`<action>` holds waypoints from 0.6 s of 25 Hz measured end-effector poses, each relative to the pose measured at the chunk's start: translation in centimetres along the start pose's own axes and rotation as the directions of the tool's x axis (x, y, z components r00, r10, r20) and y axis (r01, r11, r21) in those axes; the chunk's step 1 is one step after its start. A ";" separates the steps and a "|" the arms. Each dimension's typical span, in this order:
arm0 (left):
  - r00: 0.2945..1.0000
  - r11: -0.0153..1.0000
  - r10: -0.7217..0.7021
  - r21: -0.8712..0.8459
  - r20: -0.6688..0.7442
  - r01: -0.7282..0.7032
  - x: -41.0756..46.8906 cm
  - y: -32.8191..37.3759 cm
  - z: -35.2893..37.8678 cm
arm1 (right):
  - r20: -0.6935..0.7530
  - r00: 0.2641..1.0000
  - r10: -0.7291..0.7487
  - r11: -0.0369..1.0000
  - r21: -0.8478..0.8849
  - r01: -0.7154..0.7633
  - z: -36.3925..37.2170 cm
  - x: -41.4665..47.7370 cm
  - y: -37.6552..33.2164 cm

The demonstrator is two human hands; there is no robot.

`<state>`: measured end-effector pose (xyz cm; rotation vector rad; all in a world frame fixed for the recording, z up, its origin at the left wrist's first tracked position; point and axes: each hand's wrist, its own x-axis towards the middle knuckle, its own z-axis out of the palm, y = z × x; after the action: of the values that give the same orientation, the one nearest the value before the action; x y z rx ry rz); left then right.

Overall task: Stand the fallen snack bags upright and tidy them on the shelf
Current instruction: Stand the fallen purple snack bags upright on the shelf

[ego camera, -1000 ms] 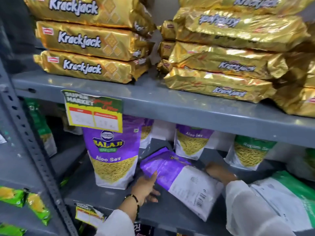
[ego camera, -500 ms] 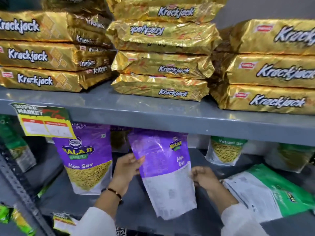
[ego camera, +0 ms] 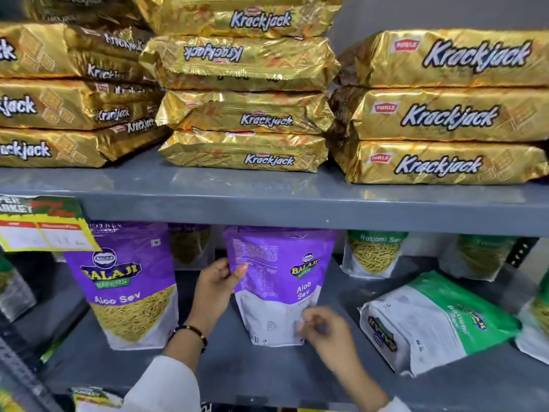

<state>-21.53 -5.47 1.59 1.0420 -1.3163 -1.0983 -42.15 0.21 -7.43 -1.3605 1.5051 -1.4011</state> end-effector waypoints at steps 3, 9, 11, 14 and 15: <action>0.986 0.982 0.083 0.182 -0.146 -0.055 -2.2 -0.3 1.0 | 0.146 0.989 -0.008 0.994 -0.108 0.025 1.2 -1.5 -0.9; 0.982 0.971 0.186 0.147 0.034 -0.189 -9.9 0.2 4.4 | 0.169 0.986 -0.016 0.999 -0.034 0.022 1.5 -2.6 -1.4; 0.972 0.989 0.145 0.004 -0.187 -0.147 -6.8 -0.7 3.0 | 0.086 0.996 -0.019 0.995 0.097 0.011 1.3 -2.7 -1.2; 0.962 0.986 0.004 -0.160 -0.274 -0.050 -0.3 -1.4 0.7 | 0.018 0.999 0.035 0.975 0.220 -0.038 0.7 -1.8 -1.5; 0.981 0.981 -0.038 -0.196 -0.191 -0.001 1.1 -1.8 0.6 | 0.003 0.998 0.063 0.970 0.235 -0.062 0.4 -1.3 -1.6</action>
<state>-22.16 -6.84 0.07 0.9893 -1.0235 -1.0871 -41.05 1.46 -6.25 -1.1556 1.3244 -1.4904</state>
